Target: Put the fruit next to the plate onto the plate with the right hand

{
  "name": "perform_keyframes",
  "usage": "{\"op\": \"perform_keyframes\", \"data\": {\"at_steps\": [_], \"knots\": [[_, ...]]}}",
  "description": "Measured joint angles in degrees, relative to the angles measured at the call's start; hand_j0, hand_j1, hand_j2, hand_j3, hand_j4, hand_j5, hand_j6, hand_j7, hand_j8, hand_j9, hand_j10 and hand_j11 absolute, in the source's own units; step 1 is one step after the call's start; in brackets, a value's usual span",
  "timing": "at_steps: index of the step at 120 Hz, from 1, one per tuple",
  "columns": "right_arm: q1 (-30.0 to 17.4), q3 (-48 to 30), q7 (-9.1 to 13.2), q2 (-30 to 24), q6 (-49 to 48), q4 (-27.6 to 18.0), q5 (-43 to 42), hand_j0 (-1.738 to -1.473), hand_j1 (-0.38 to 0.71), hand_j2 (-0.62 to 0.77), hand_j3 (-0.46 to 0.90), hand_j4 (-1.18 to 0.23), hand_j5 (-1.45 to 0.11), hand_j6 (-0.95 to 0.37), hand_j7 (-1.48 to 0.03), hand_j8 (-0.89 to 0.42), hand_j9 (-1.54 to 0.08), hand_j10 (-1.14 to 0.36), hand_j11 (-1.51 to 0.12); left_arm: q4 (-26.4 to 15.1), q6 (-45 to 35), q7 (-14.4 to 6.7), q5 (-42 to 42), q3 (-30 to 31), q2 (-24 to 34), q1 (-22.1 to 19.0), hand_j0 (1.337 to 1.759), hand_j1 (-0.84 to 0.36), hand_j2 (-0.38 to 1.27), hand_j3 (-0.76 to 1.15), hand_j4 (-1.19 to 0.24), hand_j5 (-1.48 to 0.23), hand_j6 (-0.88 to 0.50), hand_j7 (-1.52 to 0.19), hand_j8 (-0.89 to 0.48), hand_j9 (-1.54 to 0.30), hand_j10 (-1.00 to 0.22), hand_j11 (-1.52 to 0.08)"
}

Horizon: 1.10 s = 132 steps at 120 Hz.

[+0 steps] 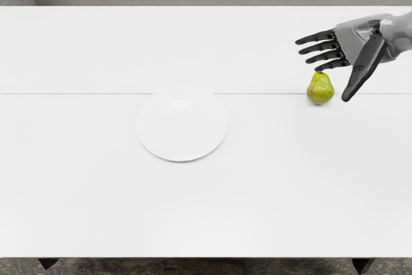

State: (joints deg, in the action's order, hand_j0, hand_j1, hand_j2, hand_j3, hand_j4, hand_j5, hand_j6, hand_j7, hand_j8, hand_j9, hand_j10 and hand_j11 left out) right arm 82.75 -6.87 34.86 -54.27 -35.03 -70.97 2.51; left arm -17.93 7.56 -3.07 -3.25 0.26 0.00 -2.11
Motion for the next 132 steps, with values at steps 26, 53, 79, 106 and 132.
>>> {"op": "perform_keyframes", "data": {"at_steps": [26, 53, 79, 106, 132], "knots": [[-1.8, -0.3, 0.1, 2.4, 0.0, 0.9, -5.1, -1.658, -0.35, 0.0, 0.0, 0.0, 0.0, 0.0, 0.0, 0.0, 0.0, 0.0, 0.0, 0.0, 0.0, 0.0, 0.0, 0.0, 0.0, 0.0, 1.658, 0.35, 0.0, 0.0, 0.0, 0.0, 0.0, 0.0, 0.0, 0.0, 0.0, 0.0], [8.8, 7.7, 0.1, 11.3, 15.3, 4.0, -15.2, -1.658, -0.35, 0.0, 0.0, 0.0, 0.0, 0.0, 0.0, 0.0, 0.0, 0.0, 0.0, 0.0, 0.0, 0.0, 0.0, 0.0, 0.0, 0.0, 1.658, 0.35, 0.0, 0.0, 0.0, 0.0, 0.0, 0.0, 0.0, 0.0, 0.0, 0.0], [11.9, 22.9, 0.1, 21.3, 31.3, 9.6, -19.6, -1.658, -0.35, 0.0, 0.0, 0.0, 0.0, 0.0, 0.0, 0.0, 0.0, 0.0, 0.0, 0.0, 0.0, 0.0, 0.0, 0.0, 0.0, 0.0, 1.658, 0.35, 0.0, 0.0, 0.0, 0.0, 0.0, 0.0, 0.0, 0.0, 0.0, 0.0], [4.1, 21.1, 0.1, 24.3, 42.4, 12.2, -21.4, -1.658, -0.35, 0.0, 0.0, 0.0, 0.0, 0.0, 0.0, 0.0, 0.0, 0.0, 0.0, 0.0, 0.0, 0.0, 0.0, 0.0, 0.0, 0.0, 1.658, 0.35, 0.0, 0.0, 0.0, 0.0, 0.0, 0.0, 0.0, 0.0, 0.0, 0.0], [-6.6, 12.2, 0.1, 27.6, 45.5, 19.9, -21.7, -1.658, -0.35, 0.0, 0.0, 0.0, 0.0, 0.0, 0.0, 0.0, 0.0, 0.0, 0.0, 0.0, 0.0, 0.0, 0.0, 0.0, 0.0, 0.0, 1.658, 0.35, 0.0, 0.0, 0.0, 0.0, 0.0, 0.0, 0.0, 0.0, 0.0, 0.0]]}}
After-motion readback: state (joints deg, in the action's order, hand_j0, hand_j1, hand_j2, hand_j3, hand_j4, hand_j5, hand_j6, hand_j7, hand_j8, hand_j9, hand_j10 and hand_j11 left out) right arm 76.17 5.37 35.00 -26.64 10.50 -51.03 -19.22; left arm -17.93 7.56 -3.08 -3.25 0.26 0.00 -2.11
